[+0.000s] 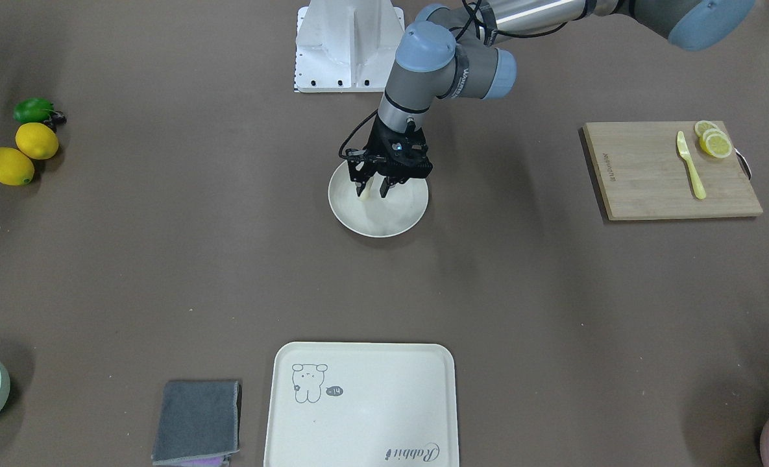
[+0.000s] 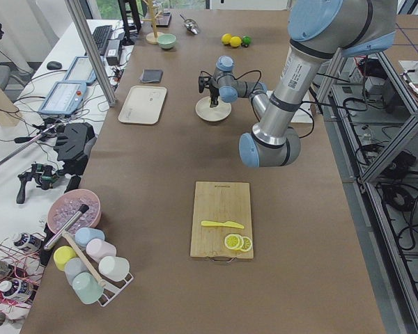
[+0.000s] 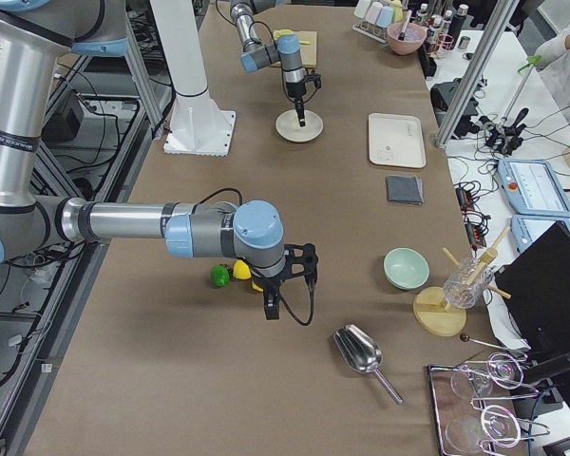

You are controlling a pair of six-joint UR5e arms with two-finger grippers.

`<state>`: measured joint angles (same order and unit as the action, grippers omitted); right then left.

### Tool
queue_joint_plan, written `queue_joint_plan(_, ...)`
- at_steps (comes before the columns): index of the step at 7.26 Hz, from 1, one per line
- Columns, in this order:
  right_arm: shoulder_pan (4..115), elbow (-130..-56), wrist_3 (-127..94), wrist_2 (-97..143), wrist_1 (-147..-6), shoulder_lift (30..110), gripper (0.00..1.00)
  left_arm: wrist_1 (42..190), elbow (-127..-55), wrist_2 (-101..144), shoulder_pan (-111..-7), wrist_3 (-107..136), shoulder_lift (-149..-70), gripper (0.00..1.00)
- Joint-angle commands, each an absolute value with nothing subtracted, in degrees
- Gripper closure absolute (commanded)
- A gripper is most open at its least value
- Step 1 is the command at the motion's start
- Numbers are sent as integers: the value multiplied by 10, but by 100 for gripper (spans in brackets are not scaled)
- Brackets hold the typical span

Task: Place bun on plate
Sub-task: 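Lift the bun with the left gripper and lower it onto the white plate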

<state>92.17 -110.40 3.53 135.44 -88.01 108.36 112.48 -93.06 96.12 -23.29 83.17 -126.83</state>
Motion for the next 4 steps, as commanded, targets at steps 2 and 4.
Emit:
queue_joint_plan(2,922,-1103,35,1355,-880,1084,0,1121,-997,951,-238,831,-1235,2)
queue_joint_plan(4,923,-1103,35,1354,-880,1084,0,1121,-993,951,-249,824,-1226,2)
